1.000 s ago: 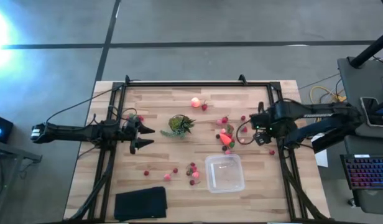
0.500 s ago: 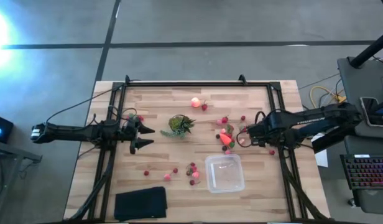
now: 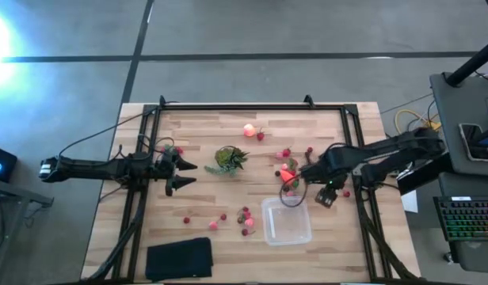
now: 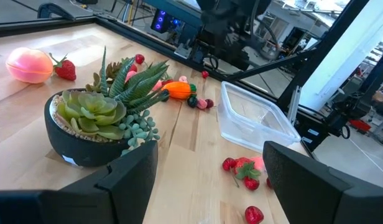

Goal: Pick and placing Produce into tupperware
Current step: Put the cherry into the bin

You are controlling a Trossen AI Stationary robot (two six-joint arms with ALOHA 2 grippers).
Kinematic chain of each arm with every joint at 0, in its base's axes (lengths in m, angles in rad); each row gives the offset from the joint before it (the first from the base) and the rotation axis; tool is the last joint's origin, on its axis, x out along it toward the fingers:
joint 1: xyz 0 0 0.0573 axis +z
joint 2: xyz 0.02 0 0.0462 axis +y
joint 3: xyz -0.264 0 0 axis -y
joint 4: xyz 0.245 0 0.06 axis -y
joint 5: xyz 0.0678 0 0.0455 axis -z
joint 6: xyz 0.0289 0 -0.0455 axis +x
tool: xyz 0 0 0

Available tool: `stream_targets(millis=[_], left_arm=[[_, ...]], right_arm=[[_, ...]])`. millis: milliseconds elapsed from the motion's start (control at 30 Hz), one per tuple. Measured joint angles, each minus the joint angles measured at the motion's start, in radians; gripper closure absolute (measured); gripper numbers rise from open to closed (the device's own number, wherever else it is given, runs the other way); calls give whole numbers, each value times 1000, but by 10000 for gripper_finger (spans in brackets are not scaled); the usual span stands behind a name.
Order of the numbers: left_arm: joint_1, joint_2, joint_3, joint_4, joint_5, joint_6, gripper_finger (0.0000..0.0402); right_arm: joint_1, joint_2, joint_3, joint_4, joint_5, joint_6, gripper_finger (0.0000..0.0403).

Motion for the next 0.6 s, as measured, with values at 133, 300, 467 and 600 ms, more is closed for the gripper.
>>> stream_targets(millis=[133,300,467,600], left_arm=[[0,-1,0,0,0,0,125],[0,1,0,0,0,0,125],[0,0,0,1,0,0,125],[0,1,0,-1,0,0,125]], right_arm=[[0,182,58,-171,-10,-252,193],[-3,338,70,-176,-3,-364,193],[5,410,56,-182,-5,-358,193],[5,418,-10,-181,-33,-349,193]])
